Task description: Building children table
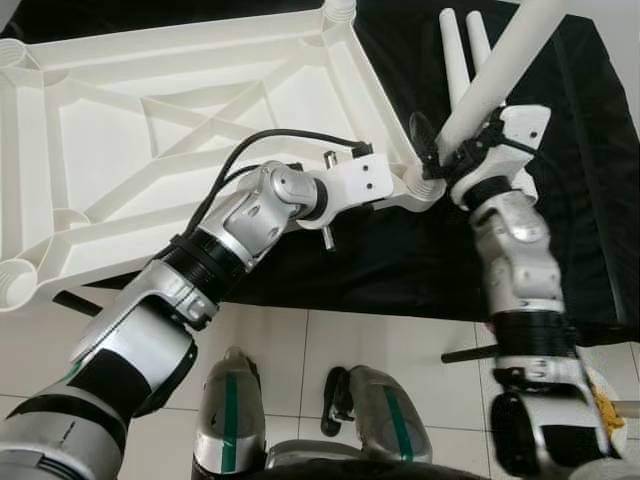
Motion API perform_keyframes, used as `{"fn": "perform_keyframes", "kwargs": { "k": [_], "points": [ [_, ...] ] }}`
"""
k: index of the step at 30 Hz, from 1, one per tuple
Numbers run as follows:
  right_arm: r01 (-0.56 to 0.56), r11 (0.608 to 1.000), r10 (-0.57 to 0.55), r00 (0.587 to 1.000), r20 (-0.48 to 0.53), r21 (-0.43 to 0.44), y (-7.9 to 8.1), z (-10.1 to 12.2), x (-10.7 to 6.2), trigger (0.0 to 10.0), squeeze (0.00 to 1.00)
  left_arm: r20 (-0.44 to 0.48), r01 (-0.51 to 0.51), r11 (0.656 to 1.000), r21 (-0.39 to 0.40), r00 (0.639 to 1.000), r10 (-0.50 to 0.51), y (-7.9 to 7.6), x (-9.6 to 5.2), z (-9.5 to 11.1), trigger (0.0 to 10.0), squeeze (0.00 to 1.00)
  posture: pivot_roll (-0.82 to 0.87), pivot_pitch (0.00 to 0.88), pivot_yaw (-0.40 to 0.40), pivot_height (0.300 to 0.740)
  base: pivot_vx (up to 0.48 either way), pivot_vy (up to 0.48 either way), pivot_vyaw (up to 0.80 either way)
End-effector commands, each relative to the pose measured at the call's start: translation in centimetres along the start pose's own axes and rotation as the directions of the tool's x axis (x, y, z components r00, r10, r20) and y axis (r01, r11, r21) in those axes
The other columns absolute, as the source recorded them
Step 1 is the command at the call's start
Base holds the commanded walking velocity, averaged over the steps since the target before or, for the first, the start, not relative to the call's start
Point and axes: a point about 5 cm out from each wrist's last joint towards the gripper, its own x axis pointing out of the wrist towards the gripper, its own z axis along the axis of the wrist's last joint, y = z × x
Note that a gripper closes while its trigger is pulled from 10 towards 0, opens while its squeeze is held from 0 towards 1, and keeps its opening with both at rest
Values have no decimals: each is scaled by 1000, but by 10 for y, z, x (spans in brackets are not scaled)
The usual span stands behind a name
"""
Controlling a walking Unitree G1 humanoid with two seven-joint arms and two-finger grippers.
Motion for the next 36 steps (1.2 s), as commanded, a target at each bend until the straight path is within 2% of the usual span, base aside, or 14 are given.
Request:
{"fn": "perform_keyframes", "kwargs": {
  "k": [1, 5, 6, 12, 13, 14, 15, 16, 33, 34, 36],
  "points": [
    [-47, 998, 48, 999, -21, 28, 0, -7, -4, 10000, 0, -94, 170, 985, -16, 981, -171, -20, 8, -19, 10000, 0, 37, 23, -41, 740, 0, 0, 0],
    [-109, 994, 110, 993, -42, 25, -4, -10, -8, 10000, 0, -95, 172, 985, -15, 980, -172, -20, 8, -19, 10000, 0, 37, 23, -39, 740, 0, 0, 0],
    [-172, 985, 172, 983, -71, 8, -10, -14, -12, 10000, 0, -95, 173, 985, -13, 980, -173, -20, 7, -19, 10000, 0, 40, 23, -39, 740, 0, 0, 0],
    [-202, 979, 203, 976, -78, 16, -17, -15, -11, 10000, 0, -93, 172, 985, -13, 981, -173, -19, 7, -18, 10000, 0, 44, 25, -40, 740, 0, 0, 0],
    [-209, 978, 210, 975, -71, 22, -18, -15, -11, 9294, 0, -93, 172, 985, -13, 981, -173, -19, 7, -18, 10000, 0, 44, 24, -40, 740, 0, 0, 0],
    [-213, 977, 214, 975, -64, 32, -19, -15, -10, 2667, 0, -93, 172, 985, -13, 981, -173, -19, 7, -18, 10000, 0, 45, 25, -40, 740, 0, 0, 0],
    [-213, 977, 214, 975, -64, 32, -19, -15, -10, 2667, 0, -93, 172, 985, -13, 981, -173, -19, 7, -18, 10000, 0, 45, 25, -40, 740, 0, 0, 0],
    [-219, 975, 222, 973, -62, 40, -20, -15, -10, 0, 0, -93, 172, 985, -14, 981, -173, -19, 7, -19, 10000, 0, 46, 25, -40, 740, 0, 0, 0],
    [-264, 962, 268, 962, -59, 68, -17, -23, -12, 0, 0, -95, 175, 985, -4, 980, -174, -18, 6, -18, 10000, 0, 44, 19, -32, 740, 0, 0, 0],
    [-251, 965, 256, 965, -62, 70, -16, -23, -11, 10000, 0, -96, 176, 984, -2, 980, -175, -18, 6, -18, 10000, 0, 43, 19, -33, 740, 0, 0, 0],
    [-239, 968, 243, 968, -63, 71, -15, -23, -11, 10000, 0, -96, 177, 984, -1, 980, -177, -18, 6, -18, 10000, 0, 42, 19, -33, 740, 0, 0, 0]
  ]
}}
